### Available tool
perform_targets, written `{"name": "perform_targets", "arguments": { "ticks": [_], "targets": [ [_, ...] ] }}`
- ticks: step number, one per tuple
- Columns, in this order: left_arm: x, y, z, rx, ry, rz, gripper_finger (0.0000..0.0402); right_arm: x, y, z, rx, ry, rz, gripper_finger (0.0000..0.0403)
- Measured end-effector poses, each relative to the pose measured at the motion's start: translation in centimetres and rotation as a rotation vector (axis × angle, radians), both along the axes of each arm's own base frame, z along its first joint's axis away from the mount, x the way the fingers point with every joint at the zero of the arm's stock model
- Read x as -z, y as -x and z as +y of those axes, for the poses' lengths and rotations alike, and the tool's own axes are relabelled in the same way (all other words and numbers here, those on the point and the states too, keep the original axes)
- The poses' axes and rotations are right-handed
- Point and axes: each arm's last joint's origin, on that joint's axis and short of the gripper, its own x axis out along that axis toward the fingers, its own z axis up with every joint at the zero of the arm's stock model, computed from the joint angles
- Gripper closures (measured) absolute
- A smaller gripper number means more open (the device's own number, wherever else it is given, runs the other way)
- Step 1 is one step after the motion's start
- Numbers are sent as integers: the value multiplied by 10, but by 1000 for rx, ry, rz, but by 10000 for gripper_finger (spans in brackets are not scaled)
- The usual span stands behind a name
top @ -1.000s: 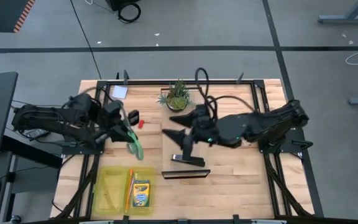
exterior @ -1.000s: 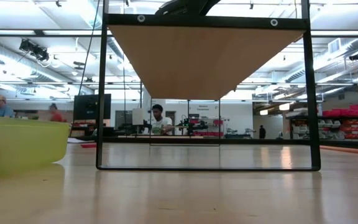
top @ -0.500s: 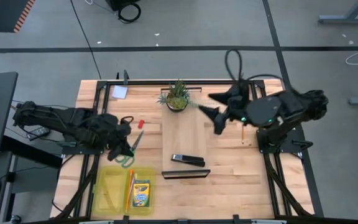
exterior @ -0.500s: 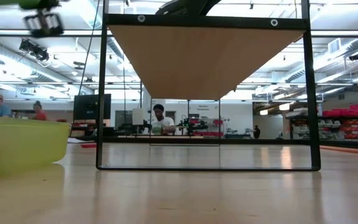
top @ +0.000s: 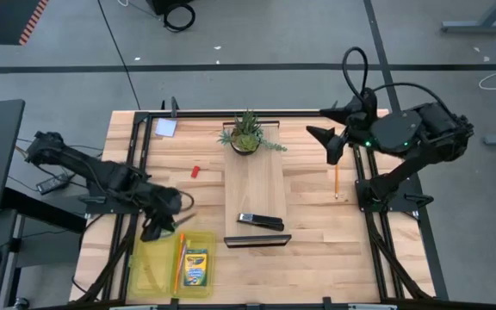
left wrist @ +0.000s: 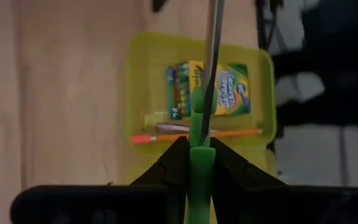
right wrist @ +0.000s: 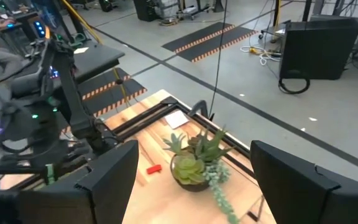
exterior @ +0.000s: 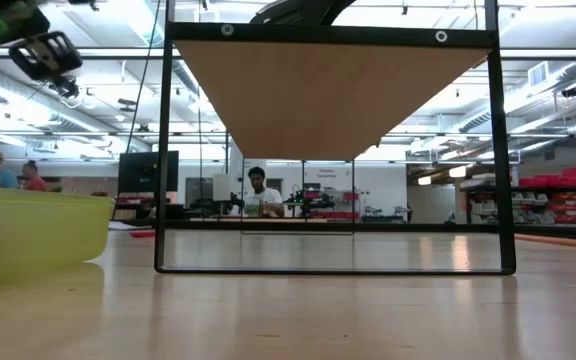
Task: Pack school essentials
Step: Put the green scissors into the yellow supply box
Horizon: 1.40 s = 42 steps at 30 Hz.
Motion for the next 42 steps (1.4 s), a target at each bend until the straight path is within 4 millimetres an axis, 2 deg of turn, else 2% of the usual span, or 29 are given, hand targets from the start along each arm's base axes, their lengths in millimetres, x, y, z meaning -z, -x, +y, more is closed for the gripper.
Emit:
{"name": "perform_targets", "arguments": {
  "ticks": [8, 15, 27, 35, 42],
  "targets": [
    [7, -15, -33, 323, -201, -247, 354, 0, 4, -1, -4, -2, 13, 89],
    [14, -20, -49, 316, -353, -323, 348, 1, 4, -1, -4, -28, 0, 89],
    [18, -17, -59, 432, -196, -255, 356, 2, 1, 0, 7, -45, -6, 89],
    [25, -11, -78, 818, -358, -414, 351, 5, -6, 3, 21, -56, -4, 89],
    [44, -8, -97, 1088, -538, -476, 349, 7, -9, 4, 36, -80, -14, 89]
  ]
}}
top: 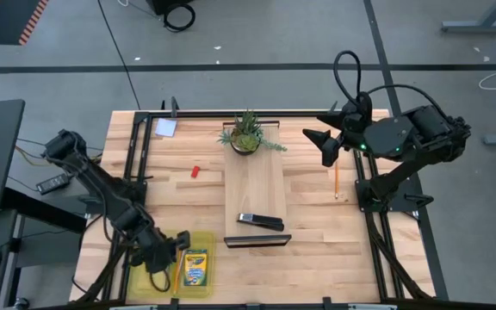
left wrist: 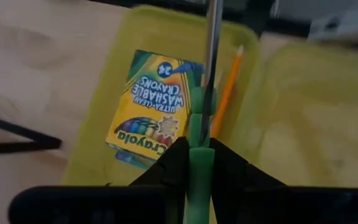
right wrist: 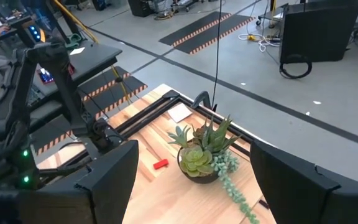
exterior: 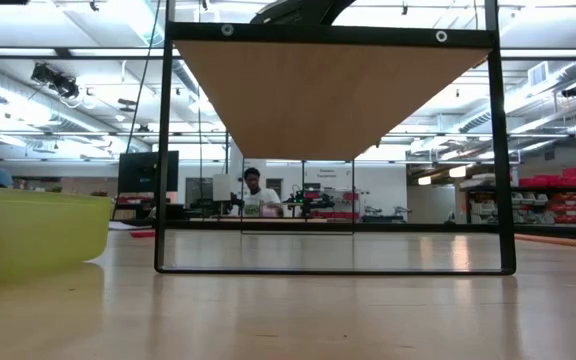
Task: Pack school essentials
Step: Put the green scissors into the yellow supply box
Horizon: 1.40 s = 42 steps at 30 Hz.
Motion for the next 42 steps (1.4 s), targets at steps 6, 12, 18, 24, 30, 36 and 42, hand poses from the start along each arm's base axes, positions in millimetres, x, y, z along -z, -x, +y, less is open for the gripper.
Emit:
{"name": "perform_targets", "arguments": {
  "ticks": [6, 12, 18, 24, 30, 36, 42],
  "targets": [
    [10, -1, -9, 61, -163, -118, 348, 0, 0, 0, 13, -29, -19, 89],
    [22, -4, -13, 77, -211, -91, 346, 0, 0, 0, 16, -36, -23, 89],
    [29, -6, -15, 80, -232, -70, 346, 0, 0, 0, 21, -45, -29, 89],
    [31, -5, -15, 93, -234, -39, 341, 0, 0, 0, 22, -48, -31, 89],
    [32, -2, -15, 136, -193, 28, 348, 0, 0, 0, 22, -48, -30, 89],
    [32, -2, -15, 136, -192, 30, 340, 0, 0, 0, 22, -48, -31, 89],
    [33, -2, -14, 123, -200, 33, 330, 0, 0, 0, 22, -48, -31, 89]
  ]
}}
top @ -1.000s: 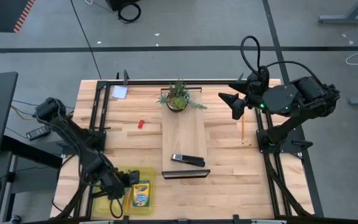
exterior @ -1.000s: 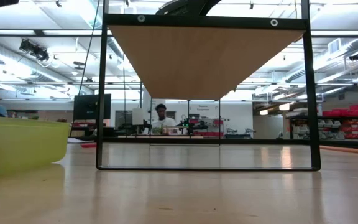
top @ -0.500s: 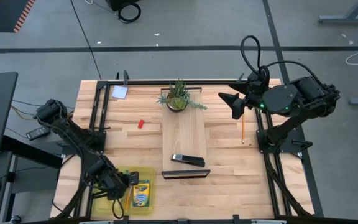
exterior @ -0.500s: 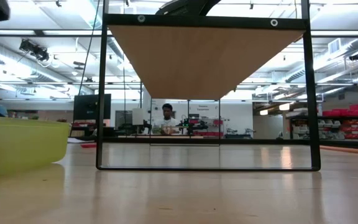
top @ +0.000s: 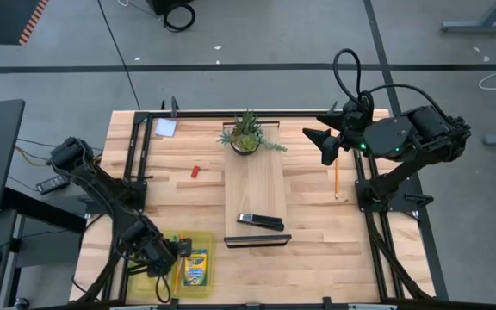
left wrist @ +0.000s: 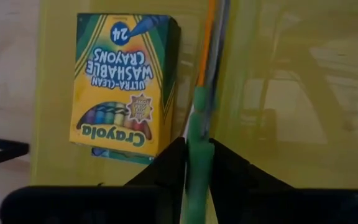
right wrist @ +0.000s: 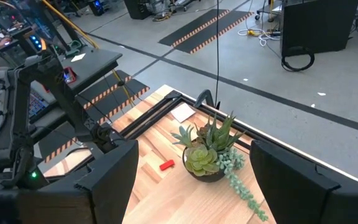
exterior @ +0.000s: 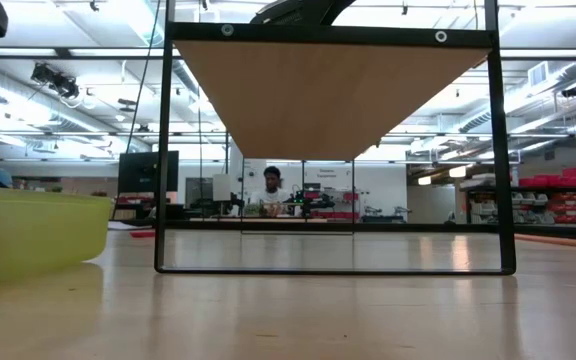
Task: Pack school essentials
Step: Put the green scissors into the yellow supply box
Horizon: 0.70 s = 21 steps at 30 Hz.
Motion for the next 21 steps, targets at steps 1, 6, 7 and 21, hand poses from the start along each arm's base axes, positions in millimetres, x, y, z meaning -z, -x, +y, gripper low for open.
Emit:
{"name": "perform_targets", "arguments": {
  "ticks": [1, 6, 7, 21],
  "targets": [
    [1, -1, 0, -5, -7, 2, 331, 0, 0, 0, 0, 0, 0, 89],
    [6, -1, 1, -25, -31, 28, 338, 0, 0, 0, 0, 0, 0, 89],
    [6, -1, 1, -25, -32, 28, 339, 0, 0, 0, 0, 0, 0, 89],
    [5, -2, 0, -80, -5, 37, 278, 0, 0, 0, 0, 0, 0, 89]
  ]
}}
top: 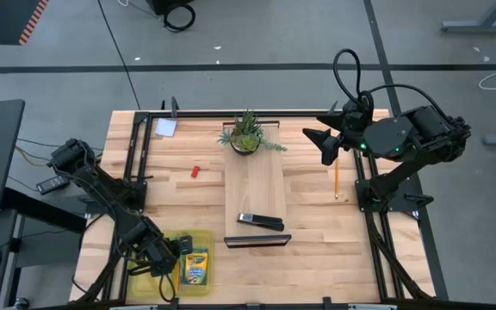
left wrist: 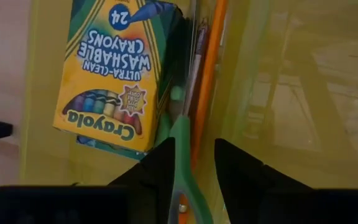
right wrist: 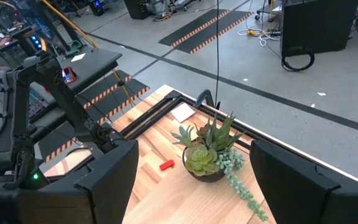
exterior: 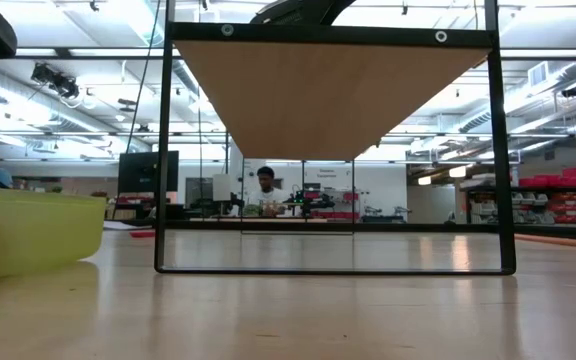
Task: Pack school essentials
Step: Put the green scissors into the yellow supply box
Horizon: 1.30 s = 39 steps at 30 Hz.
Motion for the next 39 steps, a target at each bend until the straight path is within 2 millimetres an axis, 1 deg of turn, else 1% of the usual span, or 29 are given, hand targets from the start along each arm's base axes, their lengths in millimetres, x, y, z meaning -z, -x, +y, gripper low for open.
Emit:
{"name": "perform_targets", "arguments": {
  "ticks": [4, 7, 11, 13, 18, 22, 26, 29, 34, 39],
  "targets": [
    [0, 0, 0, -12, -8, -10, 270, 0, 0, 0, 0, 0, 0, 89],
    [-1, -1, 1, -66, -22, -35, 271, 0, 0, 0, 0, 0, 0, 89],
    [-5, -2, 4, -134, -19, -42, 281, 0, 0, 0, 0, 0, 0, 89],
    [-11, -2, 6, -163, -25, -30, 287, 0, 0, 0, 0, 0, 0, 89],
    [-22, -3, 18, -281, -58, 30, 302, 0, 0, 0, -1, 3, 2, 89],
    [-20, -1, 31, -352, -137, 111, 314, 0, 0, 0, -1, 7, 4, 89],
    [-19, -1, 36, -359, -136, 167, 322, 0, 0, 0, 0, 8, 3, 89],
    [-17, -1, 36, -359, -124, 163, 326, 0, 0, 0, 1, 8, 3, 89],
    [-7, -2, 35, -345, -90, 132, 328, 0, 0, 0, 1, 8, 3, 89],
    [-3, -10, 32, -353, -16, 63, 328, 0, 0, 0, 4, 10, 3, 89]
  ]
}}
